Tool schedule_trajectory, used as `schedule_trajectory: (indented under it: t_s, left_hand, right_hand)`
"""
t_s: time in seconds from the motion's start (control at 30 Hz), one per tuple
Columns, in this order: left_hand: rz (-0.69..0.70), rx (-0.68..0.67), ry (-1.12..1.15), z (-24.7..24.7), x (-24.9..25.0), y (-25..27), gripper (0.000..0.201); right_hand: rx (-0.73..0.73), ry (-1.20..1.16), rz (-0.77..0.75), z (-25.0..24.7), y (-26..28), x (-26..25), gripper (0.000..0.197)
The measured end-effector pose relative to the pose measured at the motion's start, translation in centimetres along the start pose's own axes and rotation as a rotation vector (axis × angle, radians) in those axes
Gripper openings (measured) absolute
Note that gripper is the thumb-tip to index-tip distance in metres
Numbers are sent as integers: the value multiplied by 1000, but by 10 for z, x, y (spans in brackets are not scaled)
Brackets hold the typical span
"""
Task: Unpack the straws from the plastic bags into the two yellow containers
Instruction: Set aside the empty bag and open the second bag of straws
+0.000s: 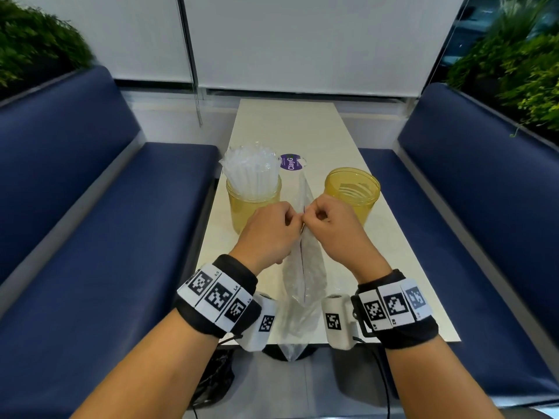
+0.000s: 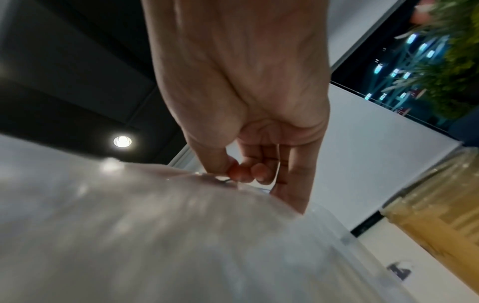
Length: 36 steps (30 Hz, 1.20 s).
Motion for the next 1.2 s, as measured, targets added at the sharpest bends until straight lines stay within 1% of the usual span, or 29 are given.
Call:
schedule_trajectory:
  t_s: [0.1,0.17,0.2,0.27,0.33,0.37,0.4,0.43,0.47,0.53,0.57,0.6,0.67,0.73,0.8,0.83,0.87,0.93,0.97,1.03,1.1,1.17,1.2]
  left_hand:
    - [-6,140,25,-13,1,-1,24]
    - [-21,238,50,-25,0,-1,26]
    - [-31,271,50,-30,-3,-1,27]
    - [-56,285,39,-35,-9,-1,24]
    - [-53,223,32,-31,-13,2,19]
    - [-43,177,27,-28,-14,2,20]
    - [-34,129,15,-24,-14,2,25]
    - [-35,78,-8,-19,-13,1,31]
    - [-41,39,-30,-16,-12,-1,34]
    - [-52,9,-60,-13,-9,-5,32]
    - [-47,5,-72,-12,-7,-5,36]
    - [-36,-3,-87,-12,-6,-6,43]
    - [-26,-36,-116,-12,-6,-5,55]
    - [-34,-50,-138,-18,-11,-4,60]
    - [-48,-45,-193,-28,-19,-3,61]
    - [-57,-42,-217,-34,-23,-3,61]
    - [-67,-35,-230,-40,-27,-4,62]
    - [-67,-31,-251,-49,-34,-6,63]
    - [-54,-52,-267,-50,-36,-6,65]
    - [-30,-146,-302,-47,-41,-5,68]
    - [-20,-226,-332,-40,-45,-1,71]
    - [-8,-232,-352,-36,-45,2,70]
    - [0,-223,-354,-34,-44,2,70]
  right_hand:
    - [39,111,-21,-8,-1,-9,27]
    - [71,290,-13,-21,-3,-16,32]
    - [83,402,28,-28,-4,-18,33]
    - [126,599,150,-44,-4,-15,37]
    - [159,688,262,-54,-4,-7,39]
    - [165,710,289,-54,-5,-4,37]
    - [170,718,278,-53,-5,-3,31]
    - [155,715,259,-49,-6,-4,20]
    - [119,698,209,-44,-7,-7,13]
    - [11,709,92,-29,-8,-15,27]
    - [-31,707,56,-22,-9,-17,30]
    - [-52,696,33,-16,-9,-19,28]
    - [-66,686,32,-10,-9,-17,27]
    - [-102,698,112,-15,-10,-11,36]
    - [-146,691,200,-33,-12,-8,56]
    - [-139,681,234,-45,-14,-7,63]
    - [-119,670,255,-57,-16,-6,64]
    - [-74,677,262,-73,-22,-4,60]
    - [-73,703,261,-75,-24,-1,58]
    - [-108,723,272,-72,-23,8,53]
    - [-182,711,297,-63,-19,20,52]
    - [-247,754,314,-56,-17,28,50]
    - [-245,787,307,-54,-19,28,46]
Point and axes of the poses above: each hand's wrist, its own y-axis away from the middle knuckle, its own z-axis out of the palm, x = y × z, the point moved 4 cm from there along -y, towards the middle knuckle, and after that the axes turned 12 degrees about -y, right-handed, at the moved point
